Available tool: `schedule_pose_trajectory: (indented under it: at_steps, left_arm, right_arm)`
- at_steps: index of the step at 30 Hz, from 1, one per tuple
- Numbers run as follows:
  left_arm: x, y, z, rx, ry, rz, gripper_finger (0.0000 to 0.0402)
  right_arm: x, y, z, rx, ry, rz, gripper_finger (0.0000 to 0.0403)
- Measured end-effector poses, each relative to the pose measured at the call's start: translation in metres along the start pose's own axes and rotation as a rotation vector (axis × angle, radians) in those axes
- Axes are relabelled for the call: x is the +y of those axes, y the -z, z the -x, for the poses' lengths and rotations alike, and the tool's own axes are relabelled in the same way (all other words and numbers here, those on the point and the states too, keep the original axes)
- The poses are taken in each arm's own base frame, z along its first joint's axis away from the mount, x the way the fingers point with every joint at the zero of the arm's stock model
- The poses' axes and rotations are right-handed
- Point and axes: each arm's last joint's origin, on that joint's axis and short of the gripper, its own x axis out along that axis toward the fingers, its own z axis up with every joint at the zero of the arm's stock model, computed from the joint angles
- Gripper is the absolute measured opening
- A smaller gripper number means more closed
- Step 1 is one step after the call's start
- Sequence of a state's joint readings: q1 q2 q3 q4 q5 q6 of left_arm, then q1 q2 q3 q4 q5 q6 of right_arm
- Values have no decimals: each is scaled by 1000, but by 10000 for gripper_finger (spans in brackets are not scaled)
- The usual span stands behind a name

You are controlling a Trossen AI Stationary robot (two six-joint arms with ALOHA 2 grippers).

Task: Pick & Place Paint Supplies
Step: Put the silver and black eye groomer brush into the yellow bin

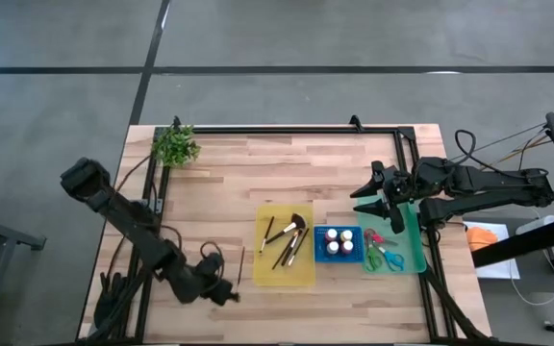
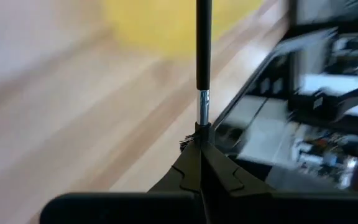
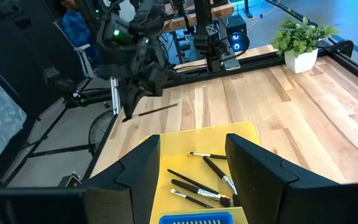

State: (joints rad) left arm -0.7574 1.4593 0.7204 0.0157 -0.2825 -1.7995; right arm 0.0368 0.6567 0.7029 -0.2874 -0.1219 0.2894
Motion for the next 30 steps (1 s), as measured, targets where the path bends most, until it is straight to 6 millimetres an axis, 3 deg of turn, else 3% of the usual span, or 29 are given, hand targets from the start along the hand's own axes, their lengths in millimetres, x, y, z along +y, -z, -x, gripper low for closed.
schedule_pose_trajectory:
  at_steps: [6,12,16,22,30]
  left_arm:
    - [-18,-53,2,-119,61,-52,0]
    - [-31,-118,-5,-112,59,-143,0]
    - [-30,-149,-11,-87,40,-196,0]
    - [-16,-168,-28,-23,-14,-215,0]
    - [-3,-168,-51,52,-37,-175,1]
  right_arm:
    - [-1,1,-3,11,4,4,180]
    - [-1,0,-5,6,2,-4,180]
    - [0,0,-4,2,1,-10,180]
    - [0,0,-4,1,1,-18,180]
    - [0,-2,-4,-12,-2,-3,180]
